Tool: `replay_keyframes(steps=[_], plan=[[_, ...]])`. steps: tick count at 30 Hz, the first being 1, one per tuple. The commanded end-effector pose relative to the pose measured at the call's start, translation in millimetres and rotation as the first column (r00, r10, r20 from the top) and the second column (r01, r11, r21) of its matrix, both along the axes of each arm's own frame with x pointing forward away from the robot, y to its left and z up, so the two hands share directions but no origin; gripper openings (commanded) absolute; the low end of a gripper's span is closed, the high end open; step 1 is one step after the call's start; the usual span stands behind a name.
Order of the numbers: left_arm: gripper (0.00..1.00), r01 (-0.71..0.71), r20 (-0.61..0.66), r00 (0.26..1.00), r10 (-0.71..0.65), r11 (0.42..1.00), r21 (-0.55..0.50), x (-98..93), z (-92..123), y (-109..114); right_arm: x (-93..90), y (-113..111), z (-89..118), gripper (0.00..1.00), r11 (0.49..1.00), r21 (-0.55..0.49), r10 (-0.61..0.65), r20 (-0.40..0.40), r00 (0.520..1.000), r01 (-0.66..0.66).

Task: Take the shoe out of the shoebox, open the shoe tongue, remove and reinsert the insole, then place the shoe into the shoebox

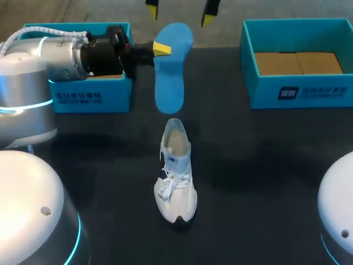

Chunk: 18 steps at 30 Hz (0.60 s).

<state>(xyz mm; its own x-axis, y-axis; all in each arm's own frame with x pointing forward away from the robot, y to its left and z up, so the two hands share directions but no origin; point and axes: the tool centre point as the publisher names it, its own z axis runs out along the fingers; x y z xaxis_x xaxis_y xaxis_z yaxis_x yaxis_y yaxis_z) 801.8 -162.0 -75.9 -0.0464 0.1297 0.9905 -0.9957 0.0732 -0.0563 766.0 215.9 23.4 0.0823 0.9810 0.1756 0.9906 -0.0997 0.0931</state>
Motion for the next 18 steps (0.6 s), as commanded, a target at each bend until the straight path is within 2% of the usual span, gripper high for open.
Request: replay_keyframes(steps=[1,8,12,18], plan=[[0.0,0.001,0.001,1.0,-0.001,1.0,0.003,0.6,0,0,-0.4,-18,-9,1.0,0.968,0.251,0.015,0.023,1.0,-0.02],[0.0,0.001,0.001,1.0,-0.001,1.0,0.003,0.6,0,0,1.9,-32,-12,1.0,0.932,0.361,0.006,0.037,0.999,-0.019],[0.0,0.001,0.001,1.0,-0.001,1.0,0.003,0.6,0,0,3.0,-40,-15,1.0,0.88,0.473,0.009,0.049,0.999,-0.031],[0.0,0.001,0.001,1.0,-0.001,1.0,0.003,0.6,0,0,2.7,-50,-21,1.0,0.813,0.58,0.014,0.07,0.997,-0.052]])
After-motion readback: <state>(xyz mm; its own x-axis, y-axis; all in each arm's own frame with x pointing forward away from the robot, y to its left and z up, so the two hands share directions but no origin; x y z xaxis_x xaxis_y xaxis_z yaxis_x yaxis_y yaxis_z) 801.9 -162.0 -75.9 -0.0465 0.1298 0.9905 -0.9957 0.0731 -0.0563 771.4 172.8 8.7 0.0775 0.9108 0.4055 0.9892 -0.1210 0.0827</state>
